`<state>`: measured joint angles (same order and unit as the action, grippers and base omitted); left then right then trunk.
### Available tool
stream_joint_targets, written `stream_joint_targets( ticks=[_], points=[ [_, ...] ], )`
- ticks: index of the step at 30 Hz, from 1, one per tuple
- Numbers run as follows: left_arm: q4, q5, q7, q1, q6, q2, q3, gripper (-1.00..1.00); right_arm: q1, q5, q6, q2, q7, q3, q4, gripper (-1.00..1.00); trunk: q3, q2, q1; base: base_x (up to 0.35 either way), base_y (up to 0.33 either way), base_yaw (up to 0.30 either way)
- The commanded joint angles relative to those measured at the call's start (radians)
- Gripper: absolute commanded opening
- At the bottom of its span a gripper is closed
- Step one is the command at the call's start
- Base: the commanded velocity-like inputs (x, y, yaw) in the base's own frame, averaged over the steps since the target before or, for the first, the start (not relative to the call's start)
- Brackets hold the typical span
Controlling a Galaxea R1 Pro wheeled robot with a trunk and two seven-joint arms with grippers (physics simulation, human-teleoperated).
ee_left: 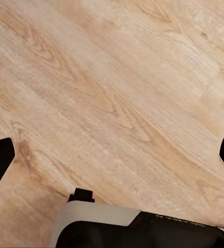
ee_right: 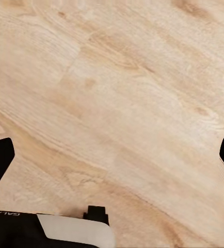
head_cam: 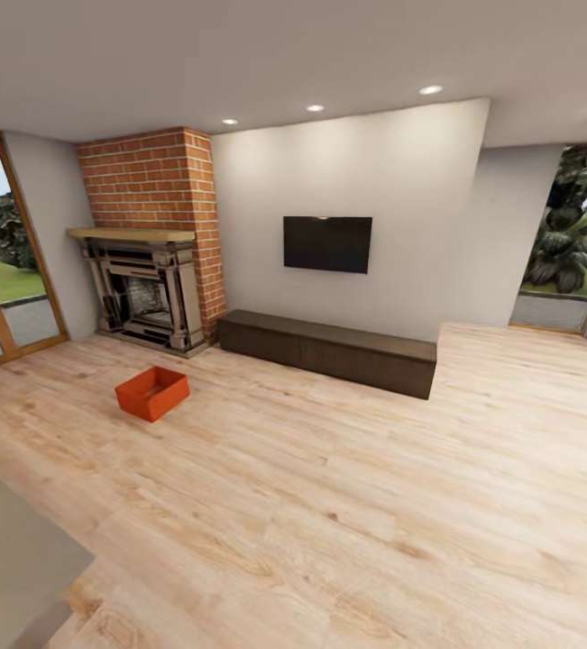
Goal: Move the two storage containers from the living room to the garage. In the garage, place one container on the floor and stack the other container on top of it (either order is fine).
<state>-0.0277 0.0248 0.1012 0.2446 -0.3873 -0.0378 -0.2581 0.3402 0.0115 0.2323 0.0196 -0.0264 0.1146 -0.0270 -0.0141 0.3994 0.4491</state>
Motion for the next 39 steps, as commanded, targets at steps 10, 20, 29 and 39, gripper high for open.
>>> stream_joint_targets(
  ticks=[10,20,29,39],
  points=[
    [-0.003,0.003,0.008,0.001,-0.004,-0.001,-0.007,1.00,0.000,0.002,0.002,0.000,-0.003,0.007,0.001,1.00,0.000,0.001,0.001,0.322,-0.079,0.000],
    [-0.003,0.003,0.008,0.001,-0.004,-0.001,-0.007,1.00,0.000,0.001,0.002,0.000,-0.003,0.008,0.001,1.00,0.000,0.001,0.001,0.322,-0.045,0.000],
    [-0.003,0.003,0.008,0.001,-0.004,-0.002,-0.008,1.00,0.000,0.004,0.002,0.000,-0.003,0.007,0.002,1.00,0.000,0.001,0.001,0.323,-0.001,0.000],
    [-0.003,0.003,0.008,0.001,-0.002,-0.002,-0.008,1.00,0.000,0.005,0.002,0.000,-0.003,0.007,0.003,1.00,0.000,0.001,0.001,0.324,0.000,0.000]
  ],
)
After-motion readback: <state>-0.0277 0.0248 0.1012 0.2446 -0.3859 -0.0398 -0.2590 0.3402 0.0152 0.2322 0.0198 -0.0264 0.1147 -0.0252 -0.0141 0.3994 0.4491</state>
